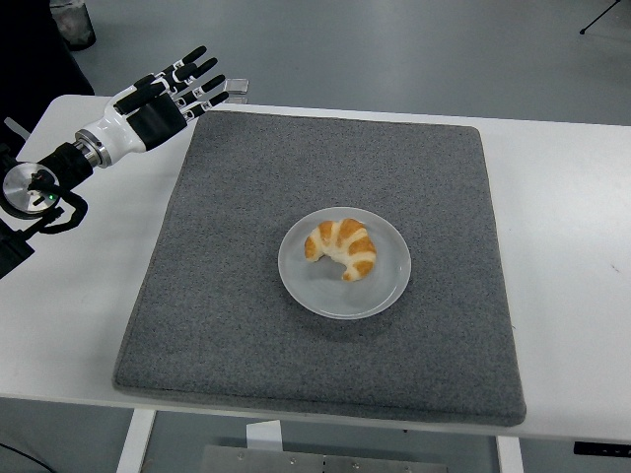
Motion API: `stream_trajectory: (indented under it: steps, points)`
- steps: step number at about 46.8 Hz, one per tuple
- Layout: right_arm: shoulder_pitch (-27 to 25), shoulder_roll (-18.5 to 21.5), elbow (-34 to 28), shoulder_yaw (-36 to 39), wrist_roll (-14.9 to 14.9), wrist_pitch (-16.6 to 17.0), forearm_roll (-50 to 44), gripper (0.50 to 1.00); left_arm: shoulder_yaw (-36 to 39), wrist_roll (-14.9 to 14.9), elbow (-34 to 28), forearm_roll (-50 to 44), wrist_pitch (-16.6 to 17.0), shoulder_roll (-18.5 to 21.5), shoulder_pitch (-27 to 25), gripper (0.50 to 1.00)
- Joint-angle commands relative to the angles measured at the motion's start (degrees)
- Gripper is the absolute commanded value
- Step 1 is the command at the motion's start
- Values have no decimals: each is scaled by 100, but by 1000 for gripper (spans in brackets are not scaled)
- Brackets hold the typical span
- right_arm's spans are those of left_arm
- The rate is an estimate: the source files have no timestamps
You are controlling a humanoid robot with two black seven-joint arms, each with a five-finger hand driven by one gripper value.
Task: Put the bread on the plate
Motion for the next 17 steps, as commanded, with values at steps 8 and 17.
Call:
stream_trajectory:
  steps: [8, 17]
  points:
    - [1, 0, -1, 32, 3, -25, 54, 952, -2, -1, 27, 40, 0, 9, 1, 996]
    - [-8, 0, -1, 32, -6, -16, 54, 952, 7, -1, 27, 49, 0, 9, 10, 996]
